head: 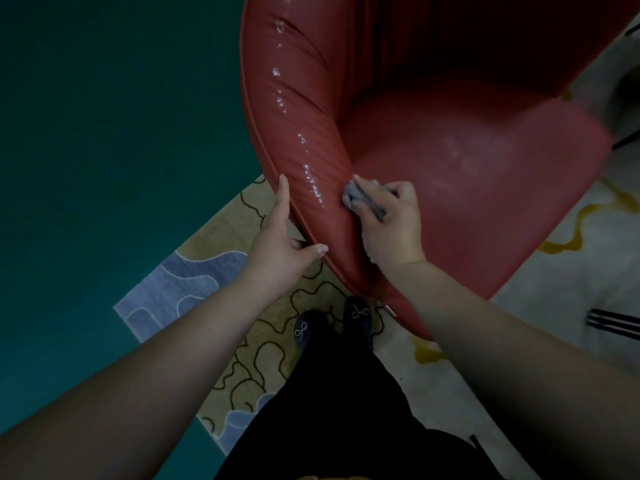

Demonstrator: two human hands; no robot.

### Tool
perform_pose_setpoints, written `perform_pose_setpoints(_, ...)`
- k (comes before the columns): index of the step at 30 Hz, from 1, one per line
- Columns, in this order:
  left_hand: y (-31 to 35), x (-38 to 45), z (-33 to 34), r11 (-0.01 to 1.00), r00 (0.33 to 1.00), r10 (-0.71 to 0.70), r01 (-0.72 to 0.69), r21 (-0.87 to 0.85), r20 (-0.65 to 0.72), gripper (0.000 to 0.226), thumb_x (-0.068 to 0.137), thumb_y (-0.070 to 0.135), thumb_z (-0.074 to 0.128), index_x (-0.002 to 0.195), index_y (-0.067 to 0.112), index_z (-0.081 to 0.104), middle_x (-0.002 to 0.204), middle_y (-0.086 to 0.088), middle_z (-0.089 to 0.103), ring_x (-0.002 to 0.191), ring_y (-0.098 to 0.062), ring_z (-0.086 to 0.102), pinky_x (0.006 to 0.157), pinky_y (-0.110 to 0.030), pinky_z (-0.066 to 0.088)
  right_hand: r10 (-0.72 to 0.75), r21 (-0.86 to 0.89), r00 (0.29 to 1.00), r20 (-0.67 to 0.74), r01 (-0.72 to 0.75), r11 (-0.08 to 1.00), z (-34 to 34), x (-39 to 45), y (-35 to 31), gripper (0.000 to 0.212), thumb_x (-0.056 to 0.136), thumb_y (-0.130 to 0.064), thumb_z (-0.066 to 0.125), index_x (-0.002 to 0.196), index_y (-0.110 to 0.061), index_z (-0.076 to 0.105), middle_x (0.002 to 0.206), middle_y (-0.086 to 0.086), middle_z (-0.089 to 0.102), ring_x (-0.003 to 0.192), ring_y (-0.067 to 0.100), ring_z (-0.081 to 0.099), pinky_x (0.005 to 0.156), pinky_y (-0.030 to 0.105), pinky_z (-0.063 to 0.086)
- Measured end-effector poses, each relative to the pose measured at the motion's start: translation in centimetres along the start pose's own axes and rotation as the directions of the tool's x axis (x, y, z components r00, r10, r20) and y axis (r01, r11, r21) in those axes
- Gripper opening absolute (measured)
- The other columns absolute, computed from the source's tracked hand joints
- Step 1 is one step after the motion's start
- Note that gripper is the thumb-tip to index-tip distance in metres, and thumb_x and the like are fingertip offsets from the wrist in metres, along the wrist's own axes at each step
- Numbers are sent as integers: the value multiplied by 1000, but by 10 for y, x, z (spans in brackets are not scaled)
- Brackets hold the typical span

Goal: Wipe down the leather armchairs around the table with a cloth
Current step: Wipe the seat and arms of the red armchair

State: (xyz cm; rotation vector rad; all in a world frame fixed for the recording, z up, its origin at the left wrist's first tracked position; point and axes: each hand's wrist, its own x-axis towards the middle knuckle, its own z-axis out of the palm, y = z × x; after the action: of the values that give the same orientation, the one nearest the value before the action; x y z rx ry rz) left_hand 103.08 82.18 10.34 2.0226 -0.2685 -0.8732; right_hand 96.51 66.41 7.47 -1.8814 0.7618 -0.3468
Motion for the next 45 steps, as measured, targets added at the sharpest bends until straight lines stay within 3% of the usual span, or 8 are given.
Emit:
perform_pose_setpoints(5, 0, 1, -2, 998, 1000, 0, 1, 63, -12, 112, 80, 12, 73, 147, 52, -8, 148, -1, 45, 110, -25, 63, 88, -31, 52, -446, -69, 870, 212, 469, 881, 12, -12, -16, 40, 80, -7, 71, 118, -17, 66, 97, 3, 41, 91, 12, 45, 81, 11, 38)
perform_pose_setpoints(10, 8, 0, -4, 996, 999, -47, 45, 71, 18, 118, 79, 12, 78, 148, 50, -9, 142, -25, 46, 55, 6, 57, 56, -8, 43, -241, -56, 967, 89, 246, 968, 19, -2, -19, 37, 85, -5, 67, 120, -14, 64, 99, 5, 40, 97, 14, 48, 93, 12, 39)
perform_pose_setpoints(15, 10, -3, -3, 995, 1000, -13, 13, 102, -4, 114, 80, 9, 73, 151, 43, -9, 143, -21, 47, 119, -32, 56, 96, -37, 50, -453, -67, 872, 187, 471, 880, 10, -19, -15, 39, 82, -8, 69, 120, -18, 64, 99, 2, 41, 93, 14, 47, 86, 20, 44)
perform_pose_setpoints(22, 11, -3, -4, 993, 999, 16, -12, 121, -29, 123, 76, 20, 81, 148, 43, -17, 157, 3, 30, 95, -26, 66, 90, -39, 54, -151, 42, 981, 123, 147, 988, 22, 28, -23, 32, 90, -14, 63, 122, -20, 64, 102, -1, 39, 86, 27, 54, 79, 31, 49)
perform_pose_setpoints(27, 8, 3, -5, 996, 997, -17, 24, 87, -76, 120, 76, 23, 80, 150, 40, -14, 158, 8, 25, 119, -32, 57, 99, -46, 48, -397, -37, 894, 206, 413, 910, 19, 16, -20, 36, 84, -11, 67, 119, -17, 65, 98, 6, 42, 93, 20, 51, 90, 21, 44)
perform_pose_setpoints(31, 9, 9, -7, 999, 996, -9, 12, 36, -90, 120, 76, 24, 81, 152, 36, -10, 160, 8, 20, 142, -11, 32, 107, -44, 42, -312, -68, 935, 167, 326, 943, 30, 47, -24, 35, 85, -11, 67, 120, -17, 65, 99, 7, 42, 97, 17, 50, 96, 19, 41)
perform_pose_setpoints(35, 11, 13, -10, 997, 996, -26, 32, 64, -88, 120, 75, 27, 81, 150, 41, -13, 160, 8, 20, 130, -33, 49, 104, -47, 44, -240, 38, 955, 172, 237, 971, 24, 40, -24, 35, 88, -14, 65, 122, -22, 63, 102, 5, 42, 94, 17, 53, 94, 31, 48)
perform_pose_setpoints(45, 20, 43, -28, 996, 989, -68, 59, -70, -134, 113, 67, 47, 69, 150, 45, -8, 157, 17, 21, 129, -21, 51, 102, -47, 46, -305, -7, 927, 220, 314, 949, 42, 81, -31, 36, 84, -13, 68, 120, -18, 65, 98, 3, 41, 93, 12, 48, 93, 15, 39)
